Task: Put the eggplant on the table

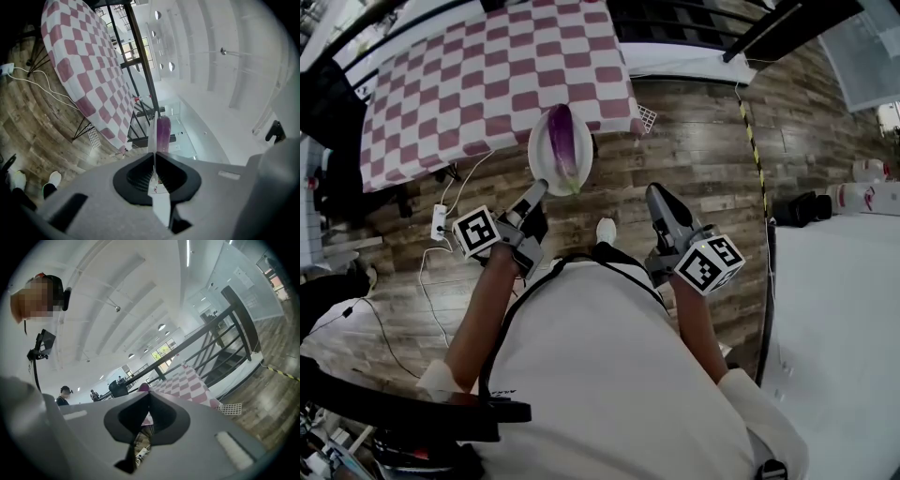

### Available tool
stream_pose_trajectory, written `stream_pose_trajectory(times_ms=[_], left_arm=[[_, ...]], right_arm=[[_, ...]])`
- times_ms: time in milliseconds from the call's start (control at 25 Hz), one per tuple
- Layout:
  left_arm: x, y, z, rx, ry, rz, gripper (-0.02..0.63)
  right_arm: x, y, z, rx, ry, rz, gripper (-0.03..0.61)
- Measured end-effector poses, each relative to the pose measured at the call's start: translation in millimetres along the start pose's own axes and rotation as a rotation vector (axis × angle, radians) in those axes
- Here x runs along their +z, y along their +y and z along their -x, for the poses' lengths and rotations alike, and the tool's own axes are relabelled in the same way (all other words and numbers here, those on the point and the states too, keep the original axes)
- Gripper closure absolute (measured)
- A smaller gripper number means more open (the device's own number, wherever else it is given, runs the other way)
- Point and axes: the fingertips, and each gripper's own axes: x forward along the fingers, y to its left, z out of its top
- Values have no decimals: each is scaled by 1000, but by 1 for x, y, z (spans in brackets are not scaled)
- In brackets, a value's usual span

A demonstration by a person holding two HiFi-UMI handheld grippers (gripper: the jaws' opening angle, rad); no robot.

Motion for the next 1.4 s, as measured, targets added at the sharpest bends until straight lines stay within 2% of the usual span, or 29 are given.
stream_pose_trajectory(times_ms=[640,1040,1400], left_arm=[[-3,-13,-110,14,-62,-4,592],[-7,-2,-133,49,-138,11,591],[-6,-6,-141,63,-145,-1,592]], right_arm=[[72,-99,-5,51,29,-2,571],[86,-137,-4,93,67,-16,571],[85,-148,-4,99,80,-28,571]])
